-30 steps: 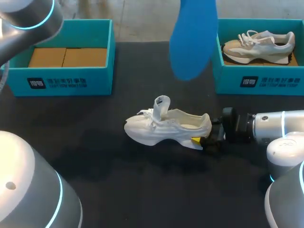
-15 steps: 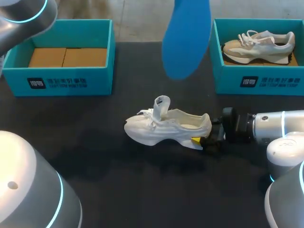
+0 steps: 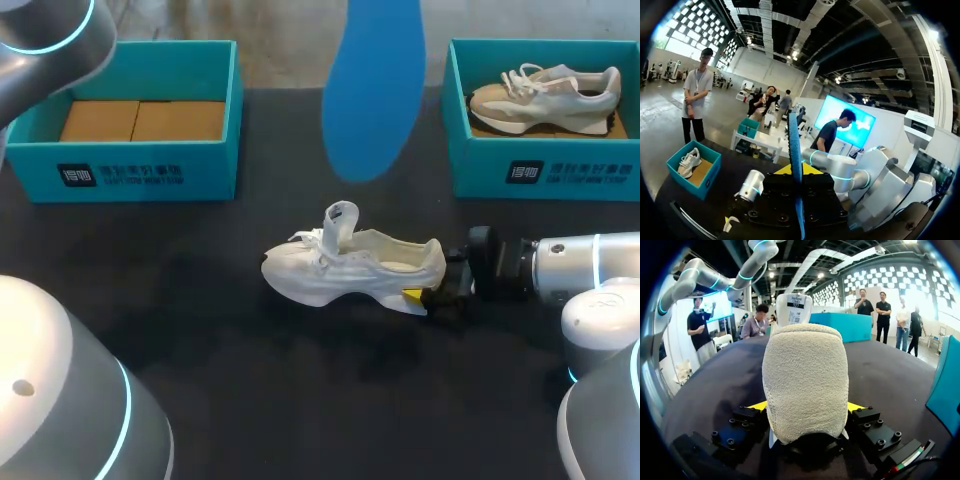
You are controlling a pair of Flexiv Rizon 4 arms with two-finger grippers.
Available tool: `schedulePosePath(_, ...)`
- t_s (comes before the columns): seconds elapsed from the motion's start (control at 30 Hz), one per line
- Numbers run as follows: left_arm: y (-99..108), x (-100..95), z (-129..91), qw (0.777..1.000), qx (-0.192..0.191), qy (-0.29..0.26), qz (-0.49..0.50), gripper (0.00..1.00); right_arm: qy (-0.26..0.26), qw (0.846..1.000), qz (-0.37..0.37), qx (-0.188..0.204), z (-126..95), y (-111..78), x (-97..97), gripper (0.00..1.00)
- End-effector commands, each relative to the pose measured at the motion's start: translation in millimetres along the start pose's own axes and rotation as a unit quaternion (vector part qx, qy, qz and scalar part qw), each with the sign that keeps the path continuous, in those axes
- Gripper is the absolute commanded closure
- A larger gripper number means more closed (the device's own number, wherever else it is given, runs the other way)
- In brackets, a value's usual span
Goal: Take the shoe out of the shoebox, open the shoe tongue, remove and reinsert the insole, then place the shoe into the shoebox
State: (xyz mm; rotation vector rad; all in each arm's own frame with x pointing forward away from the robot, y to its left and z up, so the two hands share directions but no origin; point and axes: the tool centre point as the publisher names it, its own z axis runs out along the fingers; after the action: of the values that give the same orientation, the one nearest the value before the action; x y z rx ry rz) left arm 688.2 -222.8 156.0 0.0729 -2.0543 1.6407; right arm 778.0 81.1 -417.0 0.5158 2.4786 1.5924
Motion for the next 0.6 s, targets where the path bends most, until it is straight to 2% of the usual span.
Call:
schedulePosePath(0.03,-3,0.3,-2,1.0,-0.003,0.0,0.0,1.0,-0.001,1.0,0.0,0.002,0,1.1,0.8,1.0)
schedulePosePath(0.3,-3,0.3,-2,1.0,-0.003,0.0,0.0,1.0,-0.008,1.0,-0.001,0.006,-4,2.5,-1.6,1.0)
schedulePosePath(0.33,-3,0.3,-2,1.0,-0.003,0.0,0.0,1.0,-0.009,1.0,-0.001,0.006,-5,3.1,-1.7,0.97)
schedulePosePath(0.37,-3,0.3,-2,1.0,-0.003,0.0,0.0,1.0,-0.009,1.0,-0.002,0.009,-6,3.5,-1.6,0.69)
schedulePosePath(0.4,-3,0.3,-2,1.0,-0.003,0.0,0.0,1.0,-0.009,1.0,-0.003,0.009,-8,4.1,-1.4,0.0)
schedulePosePath(0.6,-3,0.3,-2,1.0,-0.003,0.0,0.0,1.0,-0.017,1.0,-0.01,0.021,-18,5.9,0.0,0.0)
